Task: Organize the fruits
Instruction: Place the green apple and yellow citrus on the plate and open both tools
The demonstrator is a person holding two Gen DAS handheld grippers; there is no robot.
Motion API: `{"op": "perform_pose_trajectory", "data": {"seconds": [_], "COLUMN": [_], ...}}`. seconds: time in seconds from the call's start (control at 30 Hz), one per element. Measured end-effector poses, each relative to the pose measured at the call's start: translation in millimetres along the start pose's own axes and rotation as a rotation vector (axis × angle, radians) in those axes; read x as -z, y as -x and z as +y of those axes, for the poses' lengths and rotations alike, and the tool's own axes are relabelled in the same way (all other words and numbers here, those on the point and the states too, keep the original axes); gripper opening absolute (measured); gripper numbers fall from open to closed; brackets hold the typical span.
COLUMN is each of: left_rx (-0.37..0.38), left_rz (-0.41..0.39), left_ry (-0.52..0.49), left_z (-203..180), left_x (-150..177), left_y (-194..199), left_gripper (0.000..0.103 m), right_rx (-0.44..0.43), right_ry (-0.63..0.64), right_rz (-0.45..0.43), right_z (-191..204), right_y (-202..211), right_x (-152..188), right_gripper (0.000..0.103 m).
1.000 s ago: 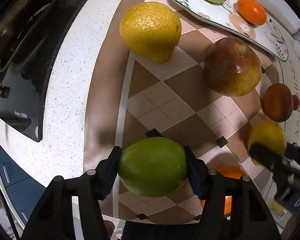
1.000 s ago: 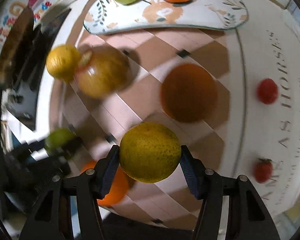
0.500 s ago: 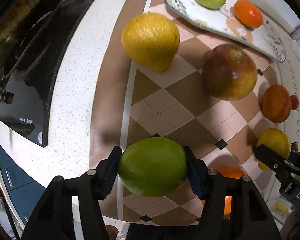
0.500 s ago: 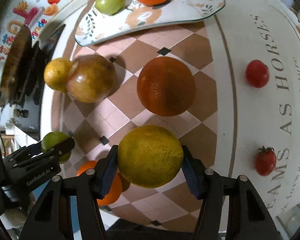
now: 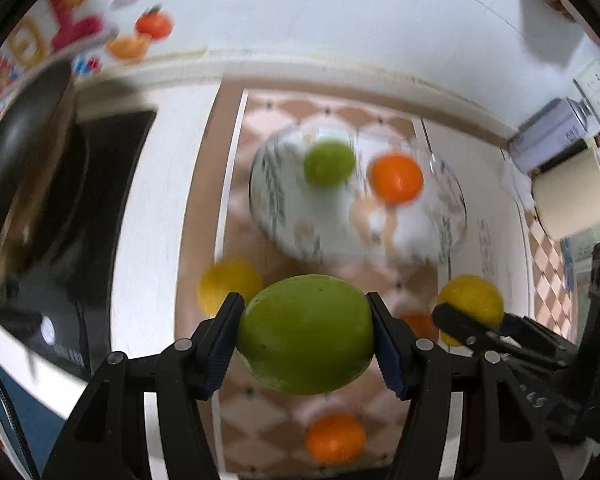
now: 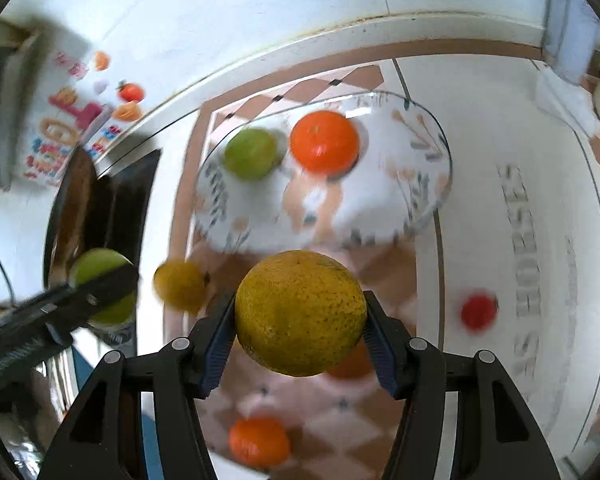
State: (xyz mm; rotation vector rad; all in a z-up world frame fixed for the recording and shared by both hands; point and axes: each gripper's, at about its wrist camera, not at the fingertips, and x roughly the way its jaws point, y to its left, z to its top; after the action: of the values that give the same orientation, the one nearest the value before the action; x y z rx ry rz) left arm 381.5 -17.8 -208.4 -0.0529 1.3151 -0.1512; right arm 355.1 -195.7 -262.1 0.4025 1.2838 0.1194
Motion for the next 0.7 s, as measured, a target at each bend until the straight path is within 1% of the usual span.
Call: {"op": "perform_pose_trajectory", "data": {"seconds": [0.03,0.1,0.2,0.3,0.43,0.53,0.7], "left_rx": [-0.024,-0.046,-0.070,-0.080,-0.064,-0.063,-0.079], "left_rz": [-0.001,0.016,0.070,0.135,0.204,0.234,0.232], "left_ry": [-0.010,-0.017,-0.011,0.007,0.035,0.034,0.014], "left_z": [1.2,5.6,18.6,27.9,35.0,35.9,33.8], "left_x": [-15.3,-38.7,-72.8,-94.1,-103.1,-103.0,-103.7], "left_y": [-4.5,-22.3,-57.9,-89.5,-117.1,-129.3,-134.7], "left_gripper": [0.059,0.059,0.059,0.059,0.059,0.059,0.060], "right_rx": [0.005,0.026,0.061,0.084,0.102,0.118,0.131], "right_ry": [-0.011,-0.013,-0.007,0.004,0.030,0.061,0.073], "right_rz": [0.009,0.024,0.048,0.081,0.118,0.125,0.143], "right_z": [-0.8,-1.0,-1.5,-1.4,1.7,9.6,16.0], "right_y": [-10.8,-29.6,-57.5,-79.0,-96.2,-100.5,-103.4], "right_x": [-12.7,-31.3,-52.2,-63.9,-69.8,-70.1,-73.3], "right_gripper": [0.062,0.062,0.062,0.062,0.062,0.063,0.063]}}
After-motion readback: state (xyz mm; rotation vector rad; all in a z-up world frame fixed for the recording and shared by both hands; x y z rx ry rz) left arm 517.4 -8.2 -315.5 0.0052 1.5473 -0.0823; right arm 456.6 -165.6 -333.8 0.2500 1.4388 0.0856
